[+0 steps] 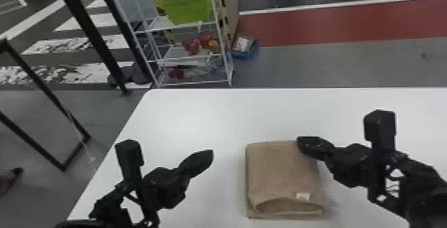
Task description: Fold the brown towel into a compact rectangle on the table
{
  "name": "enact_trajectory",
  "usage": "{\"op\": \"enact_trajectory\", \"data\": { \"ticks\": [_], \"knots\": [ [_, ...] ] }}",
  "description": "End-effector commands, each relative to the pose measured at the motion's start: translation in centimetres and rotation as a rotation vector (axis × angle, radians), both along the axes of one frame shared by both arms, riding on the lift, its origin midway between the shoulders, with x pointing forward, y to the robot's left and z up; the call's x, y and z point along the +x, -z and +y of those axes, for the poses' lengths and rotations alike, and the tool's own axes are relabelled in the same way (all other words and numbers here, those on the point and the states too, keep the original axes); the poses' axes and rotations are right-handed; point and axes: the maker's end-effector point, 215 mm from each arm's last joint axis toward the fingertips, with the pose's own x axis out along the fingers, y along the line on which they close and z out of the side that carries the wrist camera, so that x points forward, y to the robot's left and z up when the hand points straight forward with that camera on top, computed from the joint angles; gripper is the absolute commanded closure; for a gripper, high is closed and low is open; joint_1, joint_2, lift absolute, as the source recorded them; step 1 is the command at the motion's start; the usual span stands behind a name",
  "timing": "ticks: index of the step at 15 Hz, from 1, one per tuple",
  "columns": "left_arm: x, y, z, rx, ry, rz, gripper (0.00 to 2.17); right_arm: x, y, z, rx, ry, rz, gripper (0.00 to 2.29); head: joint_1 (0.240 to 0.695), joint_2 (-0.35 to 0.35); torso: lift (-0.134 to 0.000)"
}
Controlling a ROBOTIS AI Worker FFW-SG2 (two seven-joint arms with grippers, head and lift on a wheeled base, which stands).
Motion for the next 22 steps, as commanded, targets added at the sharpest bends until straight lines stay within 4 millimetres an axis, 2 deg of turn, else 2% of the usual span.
{"op": "enact_trajectory", "data": {
  "ticks": [1, 3, 5, 7, 8, 10, 11, 12, 13, 14, 16, 17, 18, 19, 20, 22],
  "knots": [
    [0.1, -0.1, 0.1, 0.000, -0.001, -0.002, 1.87, -0.2, 1.8, -0.1, -0.008, 0.002, 0.048, 2.03, 0.695, 0.272, -0.122],
    [0.2, -0.2, 0.1, 0.000, -0.001, -0.005, 1.86, -0.6, 2.6, -0.5, -0.011, 0.010, 0.069, 2.03, 0.695, 0.271, -0.122],
    [0.3, -0.2, 0.1, 0.001, -0.002, -0.007, 1.87, -1.1, 3.3, -1.7, -0.017, 0.036, 0.097, 2.03, 0.695, 0.267, -0.122],
    [0.3, -0.1, 0.0, -0.002, -0.001, -0.004, 1.87, -0.9, 3.0, -2.8, -0.011, 0.059, 0.097, 2.03, 0.695, 0.258, -0.122],
    [0.4, -0.1, -0.1, -0.003, 0.000, -0.005, 1.86, -0.8, 2.6, -3.0, 0.007, 0.062, 0.091, 2.03, 0.695, 0.252, -0.122],
    [0.4, -0.3, -0.3, -0.004, 0.004, -0.009, 1.86, 0.4, -0.1, -3.3, 0.044, 0.061, -0.002, 2.01, 0.695, 0.243, -0.122],
    [0.4, -0.4, -0.5, -0.007, 0.008, -0.010, 1.86, 0.7, -2.2, -3.2, 0.083, 0.039, -0.064, 1.77, 0.695, 0.239, -0.122],
    [0.3, -0.3, -0.6, -0.006, 0.008, -0.008, 1.86, 0.8, -4.0, -3.4, 0.120, 0.014, -0.117, 1.22, 0.695, 0.234, -0.122],
    [0.3, -0.5, -0.8, -0.006, 0.011, -0.014, 1.86, 0.7, -5.8, -4.0, 0.139, -0.003, -0.160, 0.43, 0.695, 0.233, -0.122],
    [0.4, -0.7, -0.9, -0.004, 0.011, -0.024, 1.86, 0.5, -7.0, -4.6, 0.156, -0.001, -0.184, 0.03, 0.695, 0.231, -0.122],
    [1.0, -1.8, -0.9, 0.007, 0.000, -0.069, 1.86, -0.7, -8.7, -6.2, 0.157, 0.029, -0.220, 0.00, 0.695, 0.214, -0.122],
    [1.4, -2.6, -1.0, 0.016, -0.012, -0.102, 1.58, -1.1, -9.2, -7.4, 0.147, 0.059, -0.235, 0.02, 0.695, 0.207, -0.122],
    [2.1, -3.8, -1.0, 0.044, -0.034, -0.160, 1.08, -1.6, -9.7, -8.9, 0.134, 0.105, -0.251, 0.04, 0.695, 0.198, -0.122],
    [2.8, -4.8, -1.4, 0.086, -0.058, -0.215, 0.45, -2.1, -10.0, -10.8, 0.123, 0.167, -0.255, 0.05, 0.695, 0.186, -0.122],
    [3.1, -4.7, -1.8, 0.129, -0.064, -0.227, 0.18, -2.6, -10.5, -12.4, 0.100, 0.218, -0.268, 0.05, 0.695, 0.174, -0.122],
    [3.9, -5.6, -3.5, 0.201, -0.098, -0.299, 0.12, -4.4, -10.3, -15.4, 0.053, 0.313, -0.270, 0.05, 0.695, 0.122, -0.122]
  ]
}}
